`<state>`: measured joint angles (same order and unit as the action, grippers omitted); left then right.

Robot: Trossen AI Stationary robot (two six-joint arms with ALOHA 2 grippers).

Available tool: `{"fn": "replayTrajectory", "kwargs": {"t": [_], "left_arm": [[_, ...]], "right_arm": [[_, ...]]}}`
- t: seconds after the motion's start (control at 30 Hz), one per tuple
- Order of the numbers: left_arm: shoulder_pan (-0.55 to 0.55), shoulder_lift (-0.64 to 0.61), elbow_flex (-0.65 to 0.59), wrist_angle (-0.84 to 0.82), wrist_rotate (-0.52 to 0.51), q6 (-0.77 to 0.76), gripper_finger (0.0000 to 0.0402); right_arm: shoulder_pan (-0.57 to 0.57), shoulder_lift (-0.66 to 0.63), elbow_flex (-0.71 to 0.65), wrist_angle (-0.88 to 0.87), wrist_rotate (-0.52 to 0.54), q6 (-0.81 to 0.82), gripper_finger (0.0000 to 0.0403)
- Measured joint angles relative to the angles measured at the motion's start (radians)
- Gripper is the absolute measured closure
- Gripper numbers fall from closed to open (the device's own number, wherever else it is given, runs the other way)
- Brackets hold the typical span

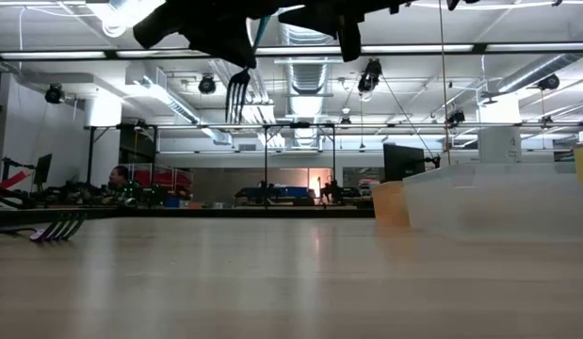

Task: Sort silverware by color (type)
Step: Put the blue fork into the transparent bin

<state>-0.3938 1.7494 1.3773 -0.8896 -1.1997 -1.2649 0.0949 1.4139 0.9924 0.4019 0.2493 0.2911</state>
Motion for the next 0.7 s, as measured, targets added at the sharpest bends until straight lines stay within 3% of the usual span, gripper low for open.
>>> {"fn": "replayTrajectory", "kwargs": {"t": [0.17,0.7], "left_arm": [[0.001,0.01,0.014,-0.043,-0.006,-0.031,0.0401],[0.006,0.026,0.004,0.071,0.008,-0.016,0.0401]], "right_arm": [[0.005,-0.001,0.003,-0.001,-0.003,-0.052,0.0303],[-0.025,0.002,0.015,-0.001,-0.012,-0.108,0.0241]]}}
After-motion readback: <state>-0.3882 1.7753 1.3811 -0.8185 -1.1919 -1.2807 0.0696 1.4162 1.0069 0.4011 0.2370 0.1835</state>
